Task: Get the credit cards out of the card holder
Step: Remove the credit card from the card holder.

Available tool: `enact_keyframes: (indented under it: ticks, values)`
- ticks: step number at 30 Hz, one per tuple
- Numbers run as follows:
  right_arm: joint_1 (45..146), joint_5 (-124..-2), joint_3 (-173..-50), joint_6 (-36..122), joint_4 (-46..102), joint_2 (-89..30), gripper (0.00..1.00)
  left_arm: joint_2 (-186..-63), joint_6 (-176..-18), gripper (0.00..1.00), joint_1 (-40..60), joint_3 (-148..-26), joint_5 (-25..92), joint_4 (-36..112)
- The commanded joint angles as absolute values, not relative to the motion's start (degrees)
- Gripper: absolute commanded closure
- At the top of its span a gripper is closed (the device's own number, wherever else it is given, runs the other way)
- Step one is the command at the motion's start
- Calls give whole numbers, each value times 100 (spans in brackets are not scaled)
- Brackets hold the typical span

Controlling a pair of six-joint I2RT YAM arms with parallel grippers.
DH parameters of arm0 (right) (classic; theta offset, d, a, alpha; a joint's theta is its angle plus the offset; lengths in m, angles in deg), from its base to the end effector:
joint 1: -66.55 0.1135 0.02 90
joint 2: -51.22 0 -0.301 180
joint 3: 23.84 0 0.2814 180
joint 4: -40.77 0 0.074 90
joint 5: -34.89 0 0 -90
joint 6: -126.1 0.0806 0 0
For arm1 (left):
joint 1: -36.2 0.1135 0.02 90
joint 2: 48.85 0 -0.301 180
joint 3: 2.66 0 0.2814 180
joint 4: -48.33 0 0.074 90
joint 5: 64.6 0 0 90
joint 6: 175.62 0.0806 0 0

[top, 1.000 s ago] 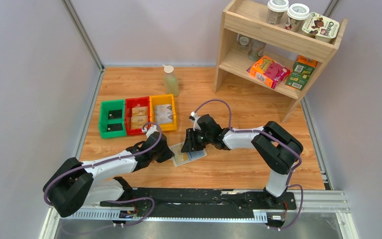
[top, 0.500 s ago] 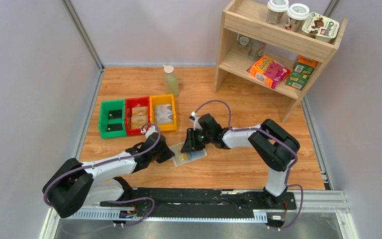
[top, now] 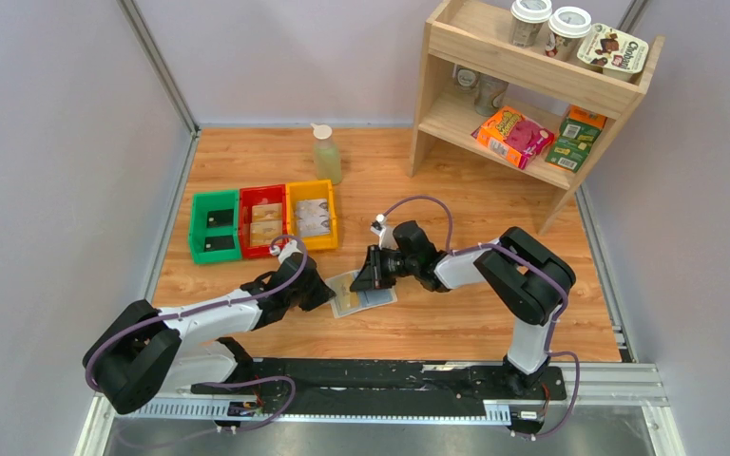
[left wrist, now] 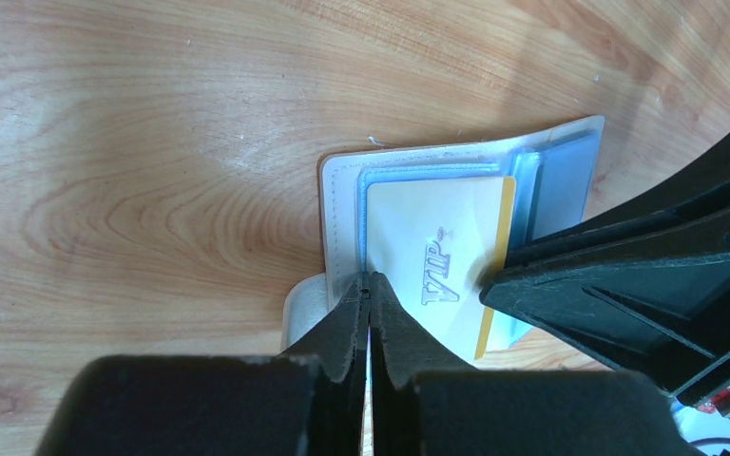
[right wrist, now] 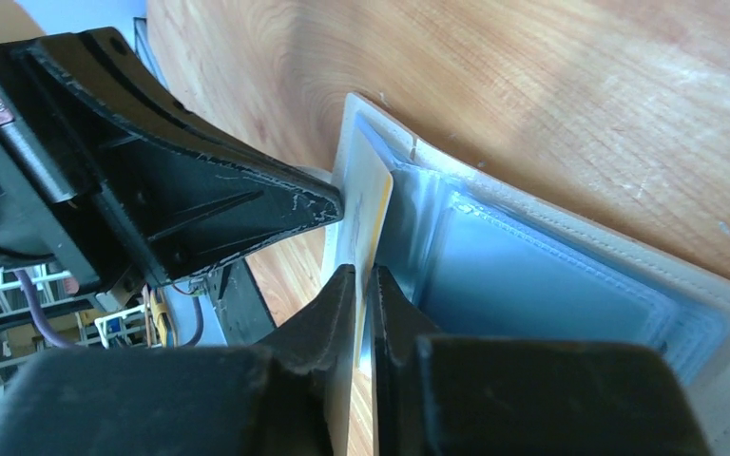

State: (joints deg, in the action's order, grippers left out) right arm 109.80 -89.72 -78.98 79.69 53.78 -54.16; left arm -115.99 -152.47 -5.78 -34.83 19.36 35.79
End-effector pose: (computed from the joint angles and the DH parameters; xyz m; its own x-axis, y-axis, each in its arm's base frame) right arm 0.2538 0.3016 0.1025 -0.9351 -0.1006 -0.3398 -0.3432 0.4956 0.7979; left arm 0.1824 -0.1527 0.1159 -0.7785 -0.5295 -0.3369 -0.2633 0.7628 -0.5906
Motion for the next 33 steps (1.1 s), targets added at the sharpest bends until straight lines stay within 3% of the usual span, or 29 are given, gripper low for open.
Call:
enact_keyframes:
  ticks: [1, 9, 28, 30, 33]
  values:
    - [10980, -9545, -7790, 8303, 6396, -5267, 92, -11767, -15294, 100, -626, -3264, 2118, 3312]
    - [10927, -9650, -7737, 8382, 6581, -5328, 100, -11802, -15294, 100, -626, -3273, 2127, 3312]
    - [10531, -9738, -7605, 8312, 6221, -5451, 100, -11838, -15207, 100, -626, -3317, 2179, 3417]
    - [10531, -9756, -7623, 8347, 6230, -5512, 100, -11706, -15066, 93, -626, -3387, 2232, 3417]
    - [10540, -9774, -7667, 8356, 6186, -5583, 100, -11321, -14882, 74, -626, -3501, 2276, 3513]
